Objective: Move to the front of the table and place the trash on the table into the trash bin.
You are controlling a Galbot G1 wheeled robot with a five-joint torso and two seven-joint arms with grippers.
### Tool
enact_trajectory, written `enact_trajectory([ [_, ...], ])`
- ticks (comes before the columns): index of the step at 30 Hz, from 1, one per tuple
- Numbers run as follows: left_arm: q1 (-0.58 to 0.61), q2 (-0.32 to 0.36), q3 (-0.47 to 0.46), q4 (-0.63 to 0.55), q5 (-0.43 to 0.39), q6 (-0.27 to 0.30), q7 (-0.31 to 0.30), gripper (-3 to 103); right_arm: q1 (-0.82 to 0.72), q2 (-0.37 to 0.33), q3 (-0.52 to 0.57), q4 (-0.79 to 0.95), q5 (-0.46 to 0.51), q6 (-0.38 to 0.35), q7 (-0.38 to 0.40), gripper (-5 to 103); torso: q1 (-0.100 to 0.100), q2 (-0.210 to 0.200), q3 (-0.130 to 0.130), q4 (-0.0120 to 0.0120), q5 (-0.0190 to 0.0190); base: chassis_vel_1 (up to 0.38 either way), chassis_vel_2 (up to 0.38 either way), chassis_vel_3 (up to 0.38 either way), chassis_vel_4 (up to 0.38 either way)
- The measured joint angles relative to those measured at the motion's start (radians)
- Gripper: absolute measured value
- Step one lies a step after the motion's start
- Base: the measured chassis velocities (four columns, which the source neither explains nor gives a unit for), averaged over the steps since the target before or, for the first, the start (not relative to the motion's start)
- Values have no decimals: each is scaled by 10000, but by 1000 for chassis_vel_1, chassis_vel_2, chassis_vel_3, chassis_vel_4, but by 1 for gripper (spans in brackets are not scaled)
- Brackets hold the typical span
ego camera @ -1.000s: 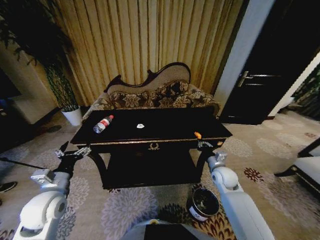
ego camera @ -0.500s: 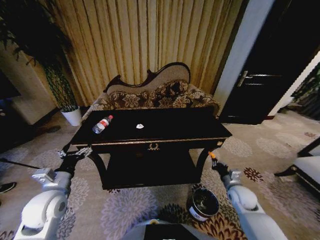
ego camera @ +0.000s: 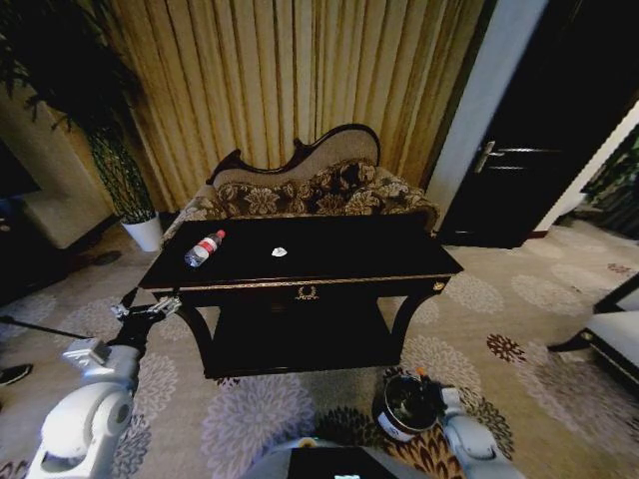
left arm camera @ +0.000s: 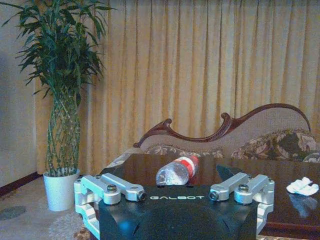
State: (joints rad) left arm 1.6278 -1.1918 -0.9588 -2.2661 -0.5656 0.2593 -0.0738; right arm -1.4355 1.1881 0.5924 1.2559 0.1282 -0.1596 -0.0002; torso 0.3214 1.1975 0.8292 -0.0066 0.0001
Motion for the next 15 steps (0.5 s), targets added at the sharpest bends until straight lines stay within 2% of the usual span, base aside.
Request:
enact_trajectory([
  [7, 78, -27, -58, -1, 22, -23, -10, 100, 1259, 88, -294, -2043, -690, 249, 0, 2, 1, -2, 1, 3, -1, 0, 0, 0, 0],
  [9, 102, -38, -85, -19, 27, -32, -19, 100, 1592, 123, -301, -2687, -1387, 258, 1, 2, 0, -1, 1, 2, -3, 0, 0, 0, 0],
  [15, 139, -23, -206, -120, 5, -35, -24, 100, 1638, 192, -263, -2923, -1754, 238, 1, 2, 0, -1, 1, -1, -2, 0, 0, 0, 0],
])
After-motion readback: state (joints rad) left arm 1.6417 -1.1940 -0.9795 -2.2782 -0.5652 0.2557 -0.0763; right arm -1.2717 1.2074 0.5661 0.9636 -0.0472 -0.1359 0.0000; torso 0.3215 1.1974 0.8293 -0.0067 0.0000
